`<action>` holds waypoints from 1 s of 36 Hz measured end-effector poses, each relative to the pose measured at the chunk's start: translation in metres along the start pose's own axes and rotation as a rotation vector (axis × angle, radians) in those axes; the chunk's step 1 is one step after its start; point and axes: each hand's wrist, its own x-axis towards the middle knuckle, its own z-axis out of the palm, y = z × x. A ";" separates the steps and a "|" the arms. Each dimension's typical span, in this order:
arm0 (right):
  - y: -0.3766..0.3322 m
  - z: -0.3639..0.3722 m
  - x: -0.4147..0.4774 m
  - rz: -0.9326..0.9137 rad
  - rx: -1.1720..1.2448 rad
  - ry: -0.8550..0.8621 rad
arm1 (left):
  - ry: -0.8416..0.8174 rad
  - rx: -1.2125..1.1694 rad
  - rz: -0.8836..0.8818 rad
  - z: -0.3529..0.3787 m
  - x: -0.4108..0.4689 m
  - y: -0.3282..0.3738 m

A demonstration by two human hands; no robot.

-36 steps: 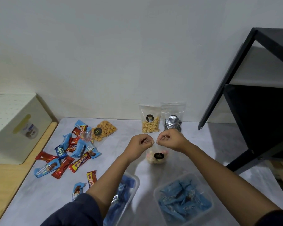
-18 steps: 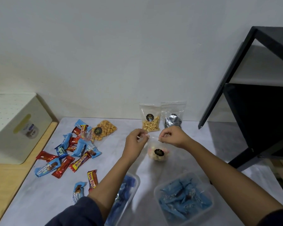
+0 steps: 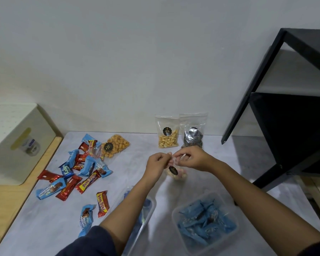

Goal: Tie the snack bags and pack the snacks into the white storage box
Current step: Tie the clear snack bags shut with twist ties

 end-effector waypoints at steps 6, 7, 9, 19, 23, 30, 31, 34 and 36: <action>0.001 0.002 -0.001 -0.002 0.047 0.037 | -0.070 -0.066 -0.022 -0.004 0.002 -0.002; 0.001 0.002 -0.001 0.011 0.053 0.044 | -0.082 -0.074 -0.020 -0.004 0.002 -0.003; 0.003 0.002 0.000 0.033 0.069 0.053 | -0.109 -0.092 -0.016 -0.003 0.002 -0.003; 0.009 0.001 0.006 0.151 0.172 0.022 | -0.212 -0.011 0.036 -0.003 0.000 -0.002; 0.011 -0.003 0.005 0.187 0.239 -0.012 | -0.252 0.043 0.059 -0.003 0.001 -0.001; 0.009 0.001 0.002 0.120 0.141 0.035 | -0.280 0.103 0.075 -0.007 0.004 0.000; 0.009 0.002 0.002 0.116 0.136 0.041 | -0.283 0.113 0.077 -0.007 0.005 0.000; 0.009 0.002 0.002 0.112 0.112 0.057 | -0.280 0.123 0.085 -0.007 0.005 0.000; 0.007 0.001 0.002 0.113 0.085 0.067 | -0.278 0.127 0.092 -0.006 0.006 -0.001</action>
